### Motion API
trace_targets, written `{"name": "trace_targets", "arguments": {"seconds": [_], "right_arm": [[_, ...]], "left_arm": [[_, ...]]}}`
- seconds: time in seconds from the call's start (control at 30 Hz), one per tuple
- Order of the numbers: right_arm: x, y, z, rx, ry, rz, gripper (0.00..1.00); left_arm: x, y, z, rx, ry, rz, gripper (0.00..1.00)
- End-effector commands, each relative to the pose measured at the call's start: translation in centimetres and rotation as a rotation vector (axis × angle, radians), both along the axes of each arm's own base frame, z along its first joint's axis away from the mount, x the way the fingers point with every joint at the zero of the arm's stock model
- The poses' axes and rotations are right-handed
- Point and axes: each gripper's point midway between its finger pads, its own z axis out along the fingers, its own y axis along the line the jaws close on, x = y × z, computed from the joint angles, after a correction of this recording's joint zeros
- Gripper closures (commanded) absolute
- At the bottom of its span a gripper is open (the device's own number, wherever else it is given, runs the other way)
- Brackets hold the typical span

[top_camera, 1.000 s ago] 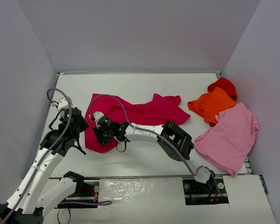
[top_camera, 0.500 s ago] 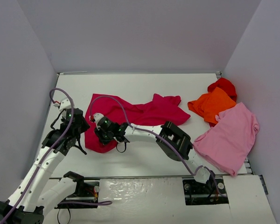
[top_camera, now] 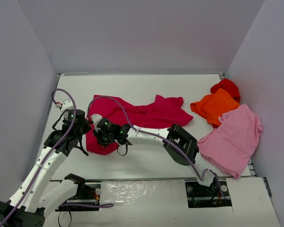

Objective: Fold and stack the t-shirts
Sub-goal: Flatten out the tshirt

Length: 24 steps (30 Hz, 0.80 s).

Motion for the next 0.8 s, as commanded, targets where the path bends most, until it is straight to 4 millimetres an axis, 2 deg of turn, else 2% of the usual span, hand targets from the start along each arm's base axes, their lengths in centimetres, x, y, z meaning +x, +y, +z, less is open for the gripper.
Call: {"name": "trace_targets", "arguments": {"seconds": [0.0,0.07,0.17,0.4,0.6,0.77], "right_arm": [[-0.4,1.6,10.2,0.184,-0.114,0.03,1.0],[-1.2,1.4,10.8,0.192,-0.115,0.05,1.0],[-2.7,1.2,10.5,0.194,-0.082,0.087,1.0],[-6.7,1.0,7.5,0.149,-0.009,0.152,0.99],[-10.3,2.0,6.6,0.17,0.06,0.2,1.0],[-14.0,3.3,5.8,0.2,0.127,0.256,1.0]], "left_arm": [[1.1,-0.6,1.2,-0.028,-0.055,-0.001,0.77],[1.2,-0.6,1.1,-0.028,-0.053,-0.002,0.77],[1.3,-0.7,1.0,-0.03,-0.052,-0.005,0.77],[1.3,-0.9,0.7,-0.041,-0.055,-0.008,0.77],[1.5,-0.8,1.1,-0.037,-0.069,-0.004,0.77],[1.7,-0.9,1.0,-0.039,-0.07,-0.005,0.77]]}}
